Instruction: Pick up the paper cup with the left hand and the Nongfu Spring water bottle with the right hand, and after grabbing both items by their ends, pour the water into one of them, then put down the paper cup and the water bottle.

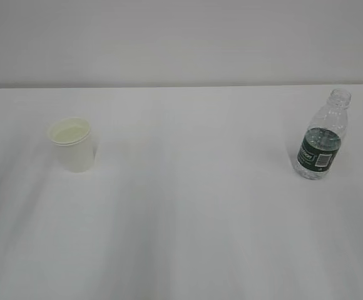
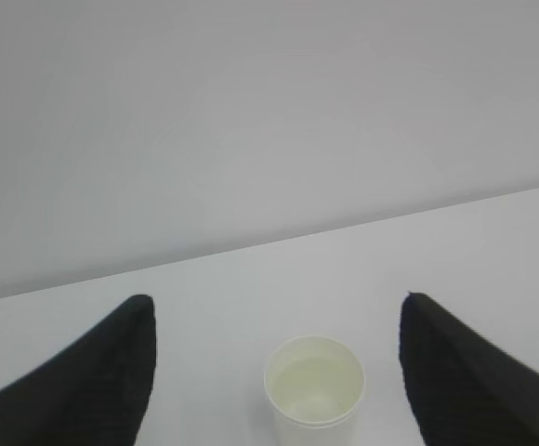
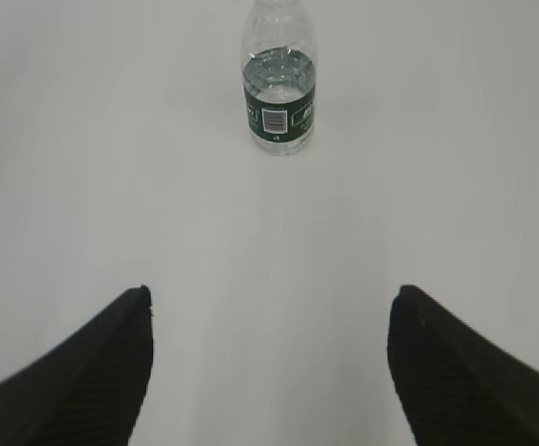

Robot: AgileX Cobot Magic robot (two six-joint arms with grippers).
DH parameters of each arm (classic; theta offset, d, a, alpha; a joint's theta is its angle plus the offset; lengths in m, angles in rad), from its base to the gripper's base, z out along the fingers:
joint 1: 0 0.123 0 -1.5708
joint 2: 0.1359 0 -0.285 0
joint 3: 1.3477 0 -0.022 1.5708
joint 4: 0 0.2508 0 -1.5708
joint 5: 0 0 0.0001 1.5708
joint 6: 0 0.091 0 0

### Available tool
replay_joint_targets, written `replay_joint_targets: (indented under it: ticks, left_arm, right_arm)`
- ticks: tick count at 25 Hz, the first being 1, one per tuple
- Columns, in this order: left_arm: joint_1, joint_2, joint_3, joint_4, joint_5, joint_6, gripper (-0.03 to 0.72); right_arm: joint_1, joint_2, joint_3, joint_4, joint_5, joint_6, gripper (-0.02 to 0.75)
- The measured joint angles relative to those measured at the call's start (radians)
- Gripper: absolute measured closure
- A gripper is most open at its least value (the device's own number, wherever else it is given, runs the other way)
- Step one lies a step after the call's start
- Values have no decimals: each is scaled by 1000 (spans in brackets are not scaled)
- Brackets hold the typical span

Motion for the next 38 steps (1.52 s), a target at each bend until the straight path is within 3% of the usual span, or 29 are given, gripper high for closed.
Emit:
replay_joint_targets:
  ticks: [38]
  left_arm:
    - [0, 0, 0, 5, 0, 5, 101]
  right_arm:
    - [0, -351, -12, 6, 190, 4, 150]
